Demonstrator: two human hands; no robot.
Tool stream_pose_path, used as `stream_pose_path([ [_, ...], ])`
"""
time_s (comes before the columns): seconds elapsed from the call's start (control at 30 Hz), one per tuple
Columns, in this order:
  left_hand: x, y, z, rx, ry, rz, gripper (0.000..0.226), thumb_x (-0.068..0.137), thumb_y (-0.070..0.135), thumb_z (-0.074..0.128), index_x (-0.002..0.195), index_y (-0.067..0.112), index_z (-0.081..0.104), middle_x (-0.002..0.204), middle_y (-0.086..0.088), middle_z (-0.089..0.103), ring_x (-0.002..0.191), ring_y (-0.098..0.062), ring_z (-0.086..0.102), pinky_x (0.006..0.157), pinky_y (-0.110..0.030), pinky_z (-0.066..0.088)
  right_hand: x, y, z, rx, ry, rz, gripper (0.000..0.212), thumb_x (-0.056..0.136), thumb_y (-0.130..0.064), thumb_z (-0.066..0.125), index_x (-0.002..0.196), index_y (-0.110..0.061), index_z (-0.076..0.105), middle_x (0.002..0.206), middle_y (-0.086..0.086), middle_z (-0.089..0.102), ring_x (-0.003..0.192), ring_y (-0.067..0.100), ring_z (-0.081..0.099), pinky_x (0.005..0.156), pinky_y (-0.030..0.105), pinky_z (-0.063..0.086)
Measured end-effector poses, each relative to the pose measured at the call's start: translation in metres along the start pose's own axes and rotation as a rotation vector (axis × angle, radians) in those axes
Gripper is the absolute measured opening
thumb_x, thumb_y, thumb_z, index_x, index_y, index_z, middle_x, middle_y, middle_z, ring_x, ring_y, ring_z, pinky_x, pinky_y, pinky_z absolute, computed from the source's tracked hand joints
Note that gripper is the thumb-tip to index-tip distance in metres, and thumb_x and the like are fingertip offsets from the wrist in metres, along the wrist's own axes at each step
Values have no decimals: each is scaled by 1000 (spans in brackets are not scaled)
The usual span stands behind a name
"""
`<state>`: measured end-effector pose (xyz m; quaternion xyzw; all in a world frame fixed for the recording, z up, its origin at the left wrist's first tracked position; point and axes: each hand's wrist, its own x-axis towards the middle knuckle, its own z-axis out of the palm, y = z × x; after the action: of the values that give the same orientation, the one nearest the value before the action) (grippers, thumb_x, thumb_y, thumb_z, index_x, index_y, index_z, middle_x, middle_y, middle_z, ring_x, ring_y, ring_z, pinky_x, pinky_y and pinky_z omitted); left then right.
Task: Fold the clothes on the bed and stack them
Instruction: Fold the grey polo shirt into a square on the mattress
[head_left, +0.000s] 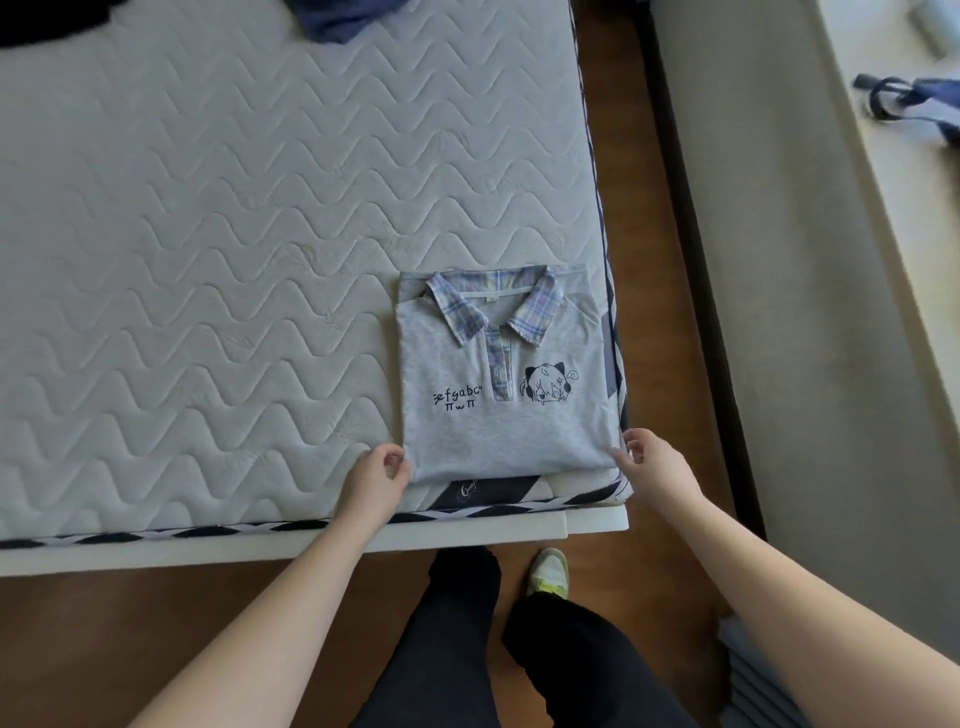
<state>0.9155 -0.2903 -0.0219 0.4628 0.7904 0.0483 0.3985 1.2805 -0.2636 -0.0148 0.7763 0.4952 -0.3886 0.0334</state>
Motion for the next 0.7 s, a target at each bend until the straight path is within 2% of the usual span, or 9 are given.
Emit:
stream_pose_path([
  [0.13, -46, 42, -44, 218, -37, 203, 30, 97, 32, 52, 124, 20, 58, 125, -2, 59, 114, -21, 55, 94, -38, 46, -47, -23, -42, -185, -31, -206, 48, 97, -44, 49, 137, -19, 50, 134, 4, 58, 118, 24, 56, 90, 37, 47],
  [0.23, -89, 71, -76, 467, 10, 365, 41, 97, 41, 48, 134, 23, 51, 135, 1, 53, 122, -22, 50, 100, -38, 41, -97, -39, -73, -331, 91, -369, 49, 98, -47, 44, 139, -20, 50, 139, 1, 55, 125, 24, 52, 97, 38, 43],
  [0.33, -136, 93, -102, 705, 103, 476, 54, 97, 53, 41, 144, 28, 41, 149, 2, 41, 138, -21, 36, 111, -43, 27, -152, -52, -94, -423, 229, -537, 51, 99, -48, 43, 141, -20, 48, 140, 1, 54, 130, 24, 48, 107, 41, 36],
  [0.47, -198, 102, -124, 810, 224, 519, 66, 94, 64, 23, 153, 34, 24, 161, 2, 23, 150, -19, 12, 119, -46, 2, -212, -65, -107, -469, 437, -696, 51, 98, -45, 45, 137, -13, 55, 136, 10, 58, 129, 31, 52, 109, 48, 36],
  [0.53, -227, 103, -135, 815, 278, 494, 73, 91, 68, 10, 155, 33, 20, 163, 2, 17, 151, -18, 7, 120, -46, -2, -233, -72, -111, -486, 431, -712, 58, 97, -47, 32, 137, -12, 56, 140, 13, 55, 132, 34, 49, 111, 50, 36],
  [0.6, -252, 101, -143, 814, 317, 467, 77, 89, 70, 0, 156, 35, 15, 164, 3, 11, 152, -18, 2, 120, -45, -5, -248, -78, -113, -519, 386, -737, 64, 96, -51, 23, 142, -15, 51, 148, 11, 47, 139, 32, 40, 116, 50, 28],
  [0.7, -283, 98, -155, 779, 367, 454, 76, 91, 71, -3, 156, 36, 13, 164, 4, 10, 152, -17, 2, 120, -43, -8, -261, -88, -118, -563, 337, -781, 68, 95, -58, 19, 149, -21, 40, 156, 6, 34, 147, 28, 27, 121, 49, 17],
])
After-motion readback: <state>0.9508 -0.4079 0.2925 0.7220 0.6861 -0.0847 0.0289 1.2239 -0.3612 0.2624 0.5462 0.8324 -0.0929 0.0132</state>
